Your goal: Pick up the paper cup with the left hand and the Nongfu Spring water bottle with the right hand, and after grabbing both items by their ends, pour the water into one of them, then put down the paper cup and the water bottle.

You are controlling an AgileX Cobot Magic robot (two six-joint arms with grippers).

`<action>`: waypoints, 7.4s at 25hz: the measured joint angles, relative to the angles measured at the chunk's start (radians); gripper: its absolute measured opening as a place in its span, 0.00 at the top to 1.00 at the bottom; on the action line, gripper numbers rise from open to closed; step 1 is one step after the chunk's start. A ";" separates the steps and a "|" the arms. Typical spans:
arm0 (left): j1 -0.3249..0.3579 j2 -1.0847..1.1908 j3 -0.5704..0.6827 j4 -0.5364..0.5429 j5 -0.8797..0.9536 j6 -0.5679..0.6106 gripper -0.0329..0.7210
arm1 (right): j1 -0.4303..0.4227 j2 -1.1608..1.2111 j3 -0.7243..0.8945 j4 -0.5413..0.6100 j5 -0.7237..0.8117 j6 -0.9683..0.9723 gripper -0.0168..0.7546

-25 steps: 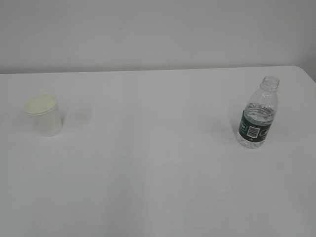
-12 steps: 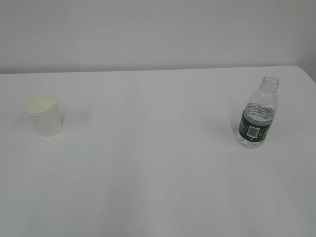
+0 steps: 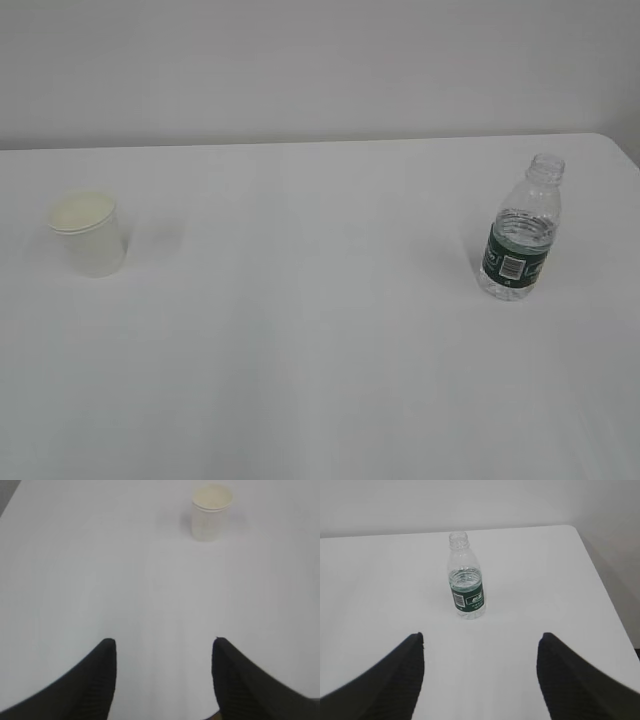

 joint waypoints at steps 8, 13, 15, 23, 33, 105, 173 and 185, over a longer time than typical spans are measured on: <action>-0.048 0.049 0.000 0.048 -0.025 0.002 0.38 | 0.000 0.033 0.000 0.000 -0.032 -0.022 0.28; -0.069 0.049 -0.007 0.074 -0.226 0.002 0.39 | 0.000 0.033 0.000 0.000 -0.053 -0.023 0.28; -0.071 0.049 -0.007 0.072 -0.276 0.002 0.41 | 0.000 0.033 0.000 0.000 -0.055 -0.023 0.28; -0.071 0.089 -0.007 0.043 -0.369 0.002 0.45 | 0.000 0.033 -0.009 0.000 -0.055 -0.034 0.28; -0.071 0.282 -0.007 -0.080 -0.505 0.002 0.42 | 0.000 0.034 -0.061 0.009 -0.071 -0.117 0.28; -0.085 0.560 0.246 -0.034 -1.273 0.002 0.30 | 0.000 0.547 -0.042 0.246 -0.517 -0.254 0.28; -0.085 1.414 0.242 -0.061 -2.222 0.002 0.31 | 0.000 0.802 0.220 0.157 -1.327 -0.172 0.28; -0.085 1.602 0.239 0.018 -2.229 0.002 0.31 | 0.000 0.802 0.393 0.053 -1.556 -0.062 0.28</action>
